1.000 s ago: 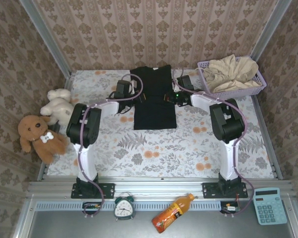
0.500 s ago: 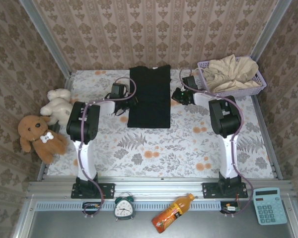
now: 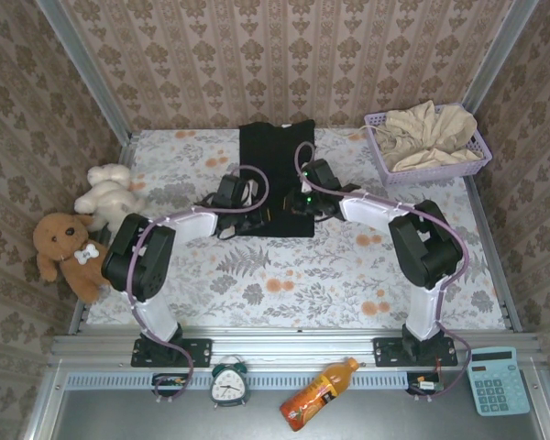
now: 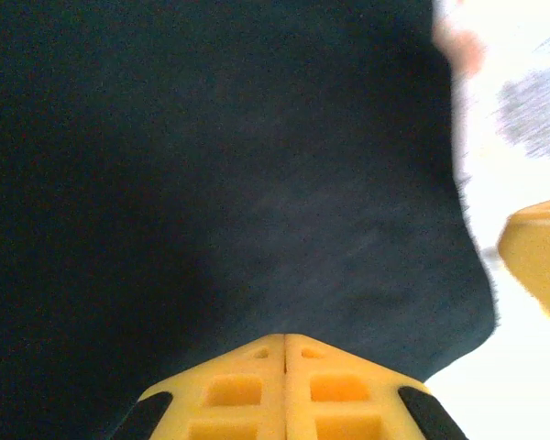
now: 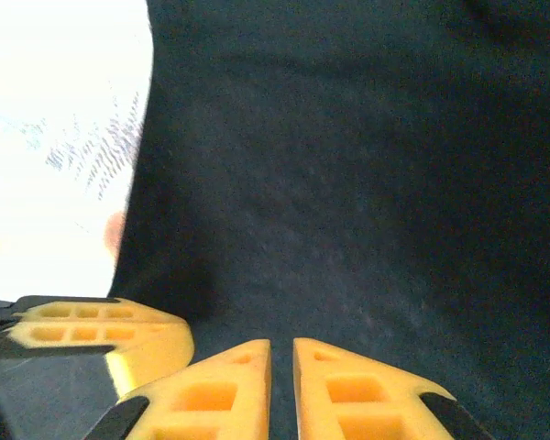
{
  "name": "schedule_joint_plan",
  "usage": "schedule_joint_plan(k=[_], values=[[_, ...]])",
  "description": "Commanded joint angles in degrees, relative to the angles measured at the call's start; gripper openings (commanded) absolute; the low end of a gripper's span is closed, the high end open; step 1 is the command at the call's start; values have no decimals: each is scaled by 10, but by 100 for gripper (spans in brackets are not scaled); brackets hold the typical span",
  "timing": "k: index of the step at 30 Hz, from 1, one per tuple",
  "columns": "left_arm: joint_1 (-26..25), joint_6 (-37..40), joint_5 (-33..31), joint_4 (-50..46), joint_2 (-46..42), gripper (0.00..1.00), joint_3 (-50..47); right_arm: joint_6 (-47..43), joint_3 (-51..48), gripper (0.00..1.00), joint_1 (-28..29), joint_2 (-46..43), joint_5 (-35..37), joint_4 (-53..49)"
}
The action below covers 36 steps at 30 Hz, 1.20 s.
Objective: Fold and stack the mixed laundry pile
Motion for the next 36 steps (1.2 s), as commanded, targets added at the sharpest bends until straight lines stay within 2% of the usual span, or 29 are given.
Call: schedule_joint_plan(k=[1,8,13,18,23,26,29,30,33,36], values=[[6,13,-28,11,5,6,-36,0,-20,16,-9,21,28,-24],[10,-32,-9,71,20,3,-96,17,-73,16,-9,30,43,-34],[-14,-74,24,67,-7,2,-150,32,-148,13,-9,2,43,-50],[-75,-124,20,16,-98,1,-213,38,-240,13,-5,-74,33,-76],[-162,-172,-31,-95,-214,1,-238,69,-329,14,30,-180,4,-121],[-174,-172,-73,-166,-284,11,-229,95,-360,21,54,-263,1,-155],[-152,-133,-123,-225,-335,42,-189,95,-353,41,53,-354,25,-191],[-137,-115,-133,-233,-344,47,-175,85,-338,46,50,-375,41,-206],[-93,-67,-153,-219,-348,54,-141,38,-289,57,21,-393,67,-224],[-62,-26,-153,-149,-321,58,-127,-3,-248,61,-25,-360,74,-214]])
